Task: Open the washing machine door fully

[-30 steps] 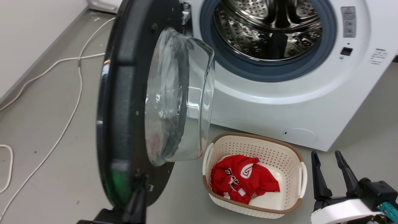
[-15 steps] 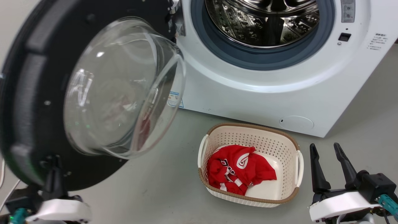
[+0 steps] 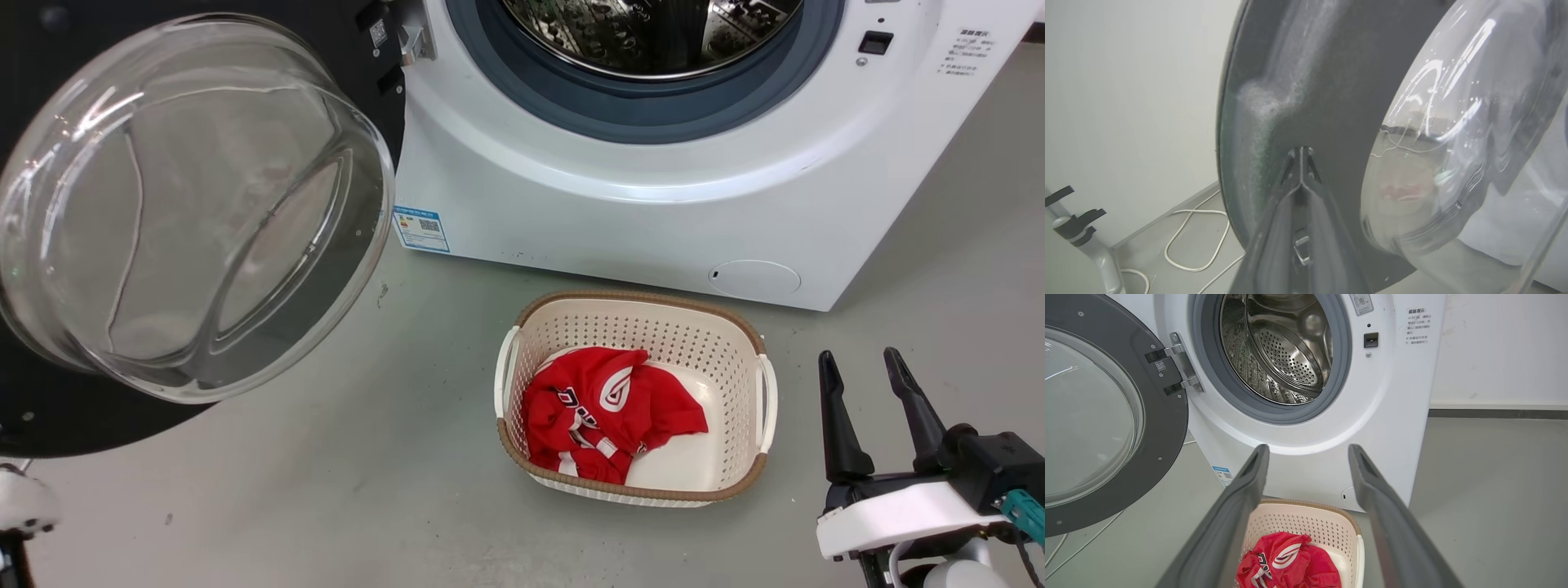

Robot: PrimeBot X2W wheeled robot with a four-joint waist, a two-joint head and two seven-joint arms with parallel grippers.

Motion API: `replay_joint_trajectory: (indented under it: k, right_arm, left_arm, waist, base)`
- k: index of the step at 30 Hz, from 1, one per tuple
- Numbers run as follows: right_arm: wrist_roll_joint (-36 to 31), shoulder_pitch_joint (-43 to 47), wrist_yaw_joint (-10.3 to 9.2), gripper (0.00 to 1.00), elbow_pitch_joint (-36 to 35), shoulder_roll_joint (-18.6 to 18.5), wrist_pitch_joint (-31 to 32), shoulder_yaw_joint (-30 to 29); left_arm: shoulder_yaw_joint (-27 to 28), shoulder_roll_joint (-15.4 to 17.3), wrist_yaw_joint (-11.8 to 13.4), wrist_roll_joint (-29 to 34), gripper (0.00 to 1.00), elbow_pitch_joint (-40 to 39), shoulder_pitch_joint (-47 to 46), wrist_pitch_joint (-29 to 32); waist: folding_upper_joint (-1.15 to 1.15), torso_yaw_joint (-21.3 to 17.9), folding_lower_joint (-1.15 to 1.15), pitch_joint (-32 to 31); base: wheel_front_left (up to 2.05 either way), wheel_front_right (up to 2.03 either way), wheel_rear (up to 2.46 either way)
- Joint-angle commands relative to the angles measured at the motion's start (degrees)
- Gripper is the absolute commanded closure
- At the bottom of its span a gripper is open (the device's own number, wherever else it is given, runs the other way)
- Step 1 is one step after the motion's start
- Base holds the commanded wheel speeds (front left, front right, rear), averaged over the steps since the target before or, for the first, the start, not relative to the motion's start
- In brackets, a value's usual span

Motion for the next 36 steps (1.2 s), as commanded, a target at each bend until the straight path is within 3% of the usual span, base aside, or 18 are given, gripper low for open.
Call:
replay_joint_trajectory:
  k: [1, 9, 14, 18, 19, 20, 21, 22, 28, 36]
  right_arm:
    - [-0.2, -0.5, -0.04, 0.00, -0.3, 0.1, 0.1, -0.1]
    - [-0.4, -0.7, -0.04, 0.00, -0.6, 0.1, 0.4, 0.2]
    - [0.3, 0.3, -0.04, 0.00, 0.0, 0.1, 0.1, 0.5]
    - [0.9, 1.4, -0.04, 0.00, 0.6, 0.1, -0.1, 0.6]
    - [1.1, 1.5, -0.04, 0.00, 0.8, 0.1, -0.2, 0.7]
    - [1.2, 1.7, -0.04, 0.00, 0.9, 0.1, -0.2, 0.7]
    - [1.2, 2.0, -0.04, 0.00, 0.9, 0.1, -0.3, 0.8]
    - [1.3, 2.3, -0.04, 0.00, 1.0, 0.1, -0.3, 0.9]
    - [1.6, 4.1, -0.04, 0.00, 0.9, 0.1, -0.1, 1.2]
    - [1.2, 5.3, -0.04, 0.00, 0.0, 0.1, 0.4, 1.7]
  left_arm:
    - [1.1, 0.8, -0.2, 0.4, 1.00, 1.1, -1.0, -0.4]
    - [4.5, 2.3, -3.5, 3.7, 1.00, 7.1, -5.2, -0.3]
    - [6.4, -0.2, -4.2, 6.4, 1.00, 5.2, -2.4, -0.3]
    - [8.0, -4.4, -5.3, 7.5, 1.00, 1.0, 1.5, -0.3]
    - [8.5, -5.5, -5.5, 7.6, 0.87, -0.2, 2.5, -0.3]
    - [8.7, -7.0, -5.8, 8.0, 0.60, -1.5, 3.9, -0.3]
    - [8.6, -8.5, -6.0, 8.3, 0.54, -3.0, 5.0, -0.3]
    - [8.7, -9.9, -6.3, 8.8, 0.02, -4.2, 6.1, -0.3]
    - [6.6, -16.7, -7.4, 11.6, 0.00, -11.7, 12.0, -0.3]
    - [-1.4, -18.8, -7.5, 13.7, 0.00, -17.7, 16.5, -0.3]
  waist:
    - [0.00, -0.1, -0.01, 0.3]
    - [0.00, -0.8, -0.01, 0.3]
    - [0.00, -1.7, -0.01, -1.5]
    - [0.00, -2.2, -0.01, -3.6]
    - [0.00, -2.2, -0.01, -4.1]
    - [0.00, -2.3, -0.01, -4.6]
    - [0.00, -2.3, -0.01, -5.2]
    - [0.00, -2.2, -0.01, -5.8]
    - [0.00, -2.0, -0.01, -9.0]
    - [0.00, -2.8, -0.01, -10.4]
  base:
    - [0.00, 0.00, 0.00]
    - [0.00, 0.00, 0.00]
    - [0.00, 0.00, 0.00]
    - [0.00, 0.00, 0.00]
    - [0.00, 0.00, 0.00]
    - [0.00, 0.00, 0.00]
    - [0.00, 0.00, 0.00]
    - [0.00, 0.00, 0.00]
    - [0.00, 0.00, 0.00]
    - [0.00, 0.00, 0.00]
